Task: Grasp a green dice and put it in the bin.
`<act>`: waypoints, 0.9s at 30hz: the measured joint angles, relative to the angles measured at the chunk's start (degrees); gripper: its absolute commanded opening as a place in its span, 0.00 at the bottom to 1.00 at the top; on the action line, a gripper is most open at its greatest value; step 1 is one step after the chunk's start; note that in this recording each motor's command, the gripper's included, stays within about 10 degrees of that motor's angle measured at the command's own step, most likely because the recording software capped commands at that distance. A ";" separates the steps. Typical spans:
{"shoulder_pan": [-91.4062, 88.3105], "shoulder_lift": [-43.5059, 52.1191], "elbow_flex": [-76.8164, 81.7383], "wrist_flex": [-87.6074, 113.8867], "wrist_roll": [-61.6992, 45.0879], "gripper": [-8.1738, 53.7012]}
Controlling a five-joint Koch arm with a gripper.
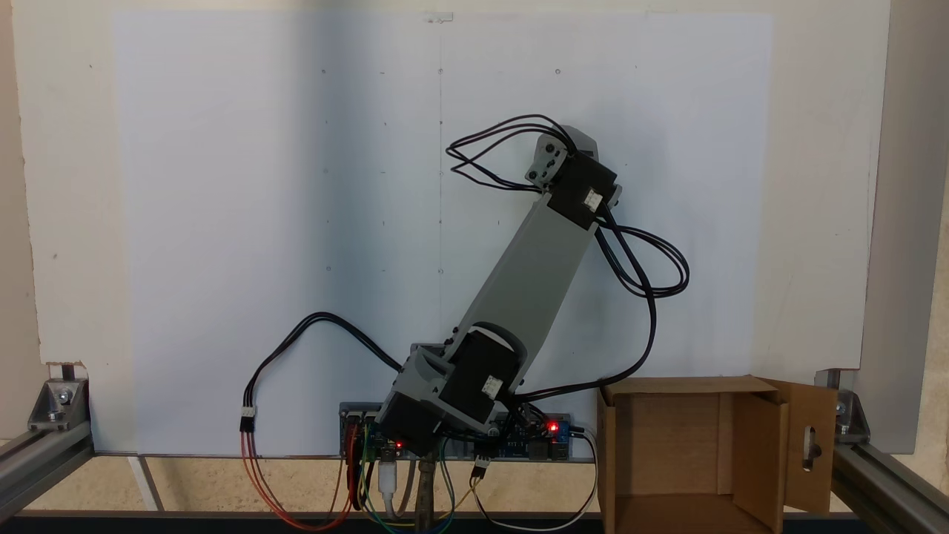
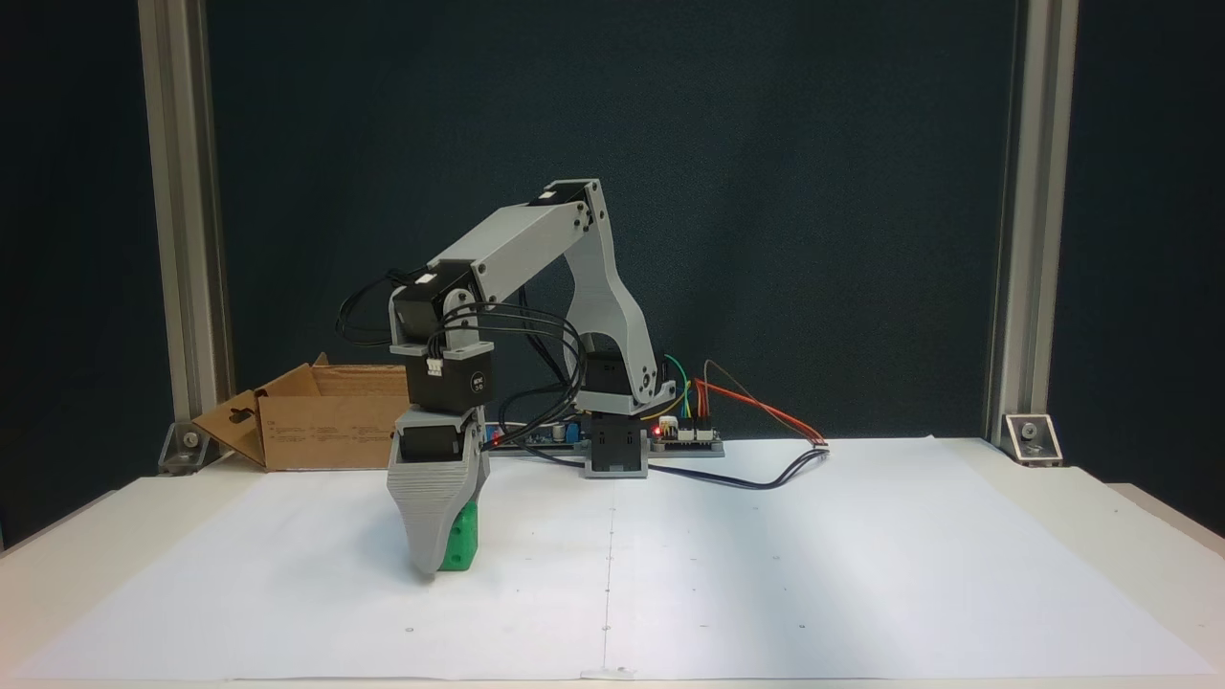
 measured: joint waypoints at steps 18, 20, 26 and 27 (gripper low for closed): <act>0.35 0.00 0.00 -1.58 0.00 0.57; 0.35 0.00 0.00 -1.67 0.00 0.45; 0.35 0.00 0.00 -2.64 0.00 0.32; 0.35 0.00 0.00 -2.72 0.00 0.32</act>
